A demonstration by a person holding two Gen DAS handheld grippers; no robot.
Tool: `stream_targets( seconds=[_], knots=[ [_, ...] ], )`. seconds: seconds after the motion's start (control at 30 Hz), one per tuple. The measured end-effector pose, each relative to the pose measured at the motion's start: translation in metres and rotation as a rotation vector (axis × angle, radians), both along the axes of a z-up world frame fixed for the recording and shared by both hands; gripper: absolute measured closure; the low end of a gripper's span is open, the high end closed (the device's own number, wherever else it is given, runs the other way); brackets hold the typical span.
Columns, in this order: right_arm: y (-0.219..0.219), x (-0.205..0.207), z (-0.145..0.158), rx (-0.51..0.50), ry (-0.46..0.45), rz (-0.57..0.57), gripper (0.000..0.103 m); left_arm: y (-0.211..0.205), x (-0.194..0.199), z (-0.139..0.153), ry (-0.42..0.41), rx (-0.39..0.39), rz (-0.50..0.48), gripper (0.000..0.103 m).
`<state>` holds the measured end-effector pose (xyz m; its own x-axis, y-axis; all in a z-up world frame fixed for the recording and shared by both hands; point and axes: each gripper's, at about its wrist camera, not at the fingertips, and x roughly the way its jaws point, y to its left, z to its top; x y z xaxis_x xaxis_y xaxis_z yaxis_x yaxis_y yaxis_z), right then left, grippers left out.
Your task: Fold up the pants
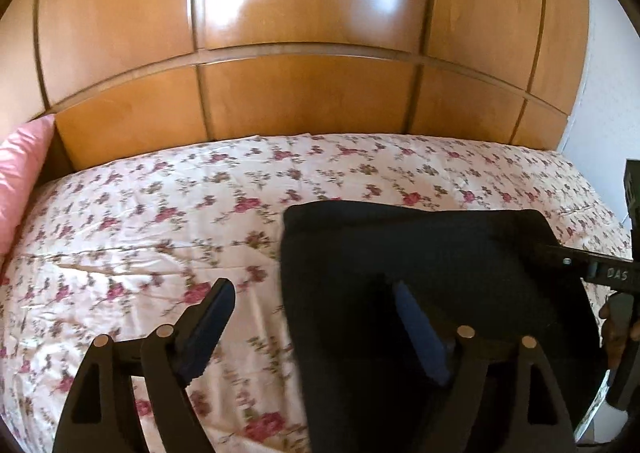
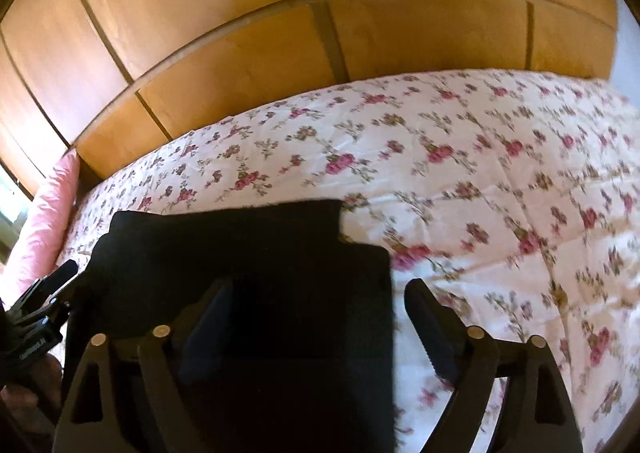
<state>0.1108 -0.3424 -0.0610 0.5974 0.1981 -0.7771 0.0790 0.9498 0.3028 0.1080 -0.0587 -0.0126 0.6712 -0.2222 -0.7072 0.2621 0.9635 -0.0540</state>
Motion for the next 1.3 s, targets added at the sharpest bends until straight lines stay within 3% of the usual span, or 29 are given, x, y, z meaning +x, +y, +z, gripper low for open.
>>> stream_targets(
  seconds=[0.17,0.37,0.5,0.53,0.57,0.63,0.7,0.9,1.07,1.3],
  knots=[
    [-0.021,-0.015,-0.012,0.132,0.029,0.026,0.009,0.017,-0.01,0.0,0.015,-0.041,-0.013,0.0],
    [-0.029,-0.016,-0.037,0.339,0.083,0.126,0.008,0.021,-0.018,-0.011,0.064,-0.122,-0.095,0.0],
    [-0.025,-0.012,-0.044,0.39,0.084,0.188,0.006,0.011,-0.015,-0.025,0.126,-0.186,-0.176,0.001],
    [-0.024,-0.01,-0.045,0.39,0.085,0.203,0.006,0.008,-0.014,-0.03,0.139,-0.211,-0.2,0.003],
    [-0.021,-0.009,-0.045,0.384,0.084,0.219,0.008,0.004,-0.012,-0.034,0.152,-0.238,-0.217,0.012],
    [-0.014,-0.007,-0.043,0.356,0.085,0.248,0.019,-0.001,-0.011,-0.037,0.149,-0.253,-0.211,0.016],
    [-0.011,-0.006,-0.041,0.336,0.083,0.263,0.027,-0.003,-0.013,-0.034,0.129,-0.258,-0.244,0.033],
    [-0.001,-0.008,-0.033,0.337,0.06,0.269,0.043,0.005,-0.019,-0.024,0.087,-0.298,-0.264,0.053],
    [0.007,-0.003,-0.011,0.326,0.014,0.298,0.051,0.016,-0.026,-0.003,0.036,-0.354,-0.264,0.057],
    [0.033,0.025,0.03,0.327,-0.077,0.393,0.053,0.038,-0.014,0.033,-0.068,-0.361,-0.226,0.058]
  ],
)
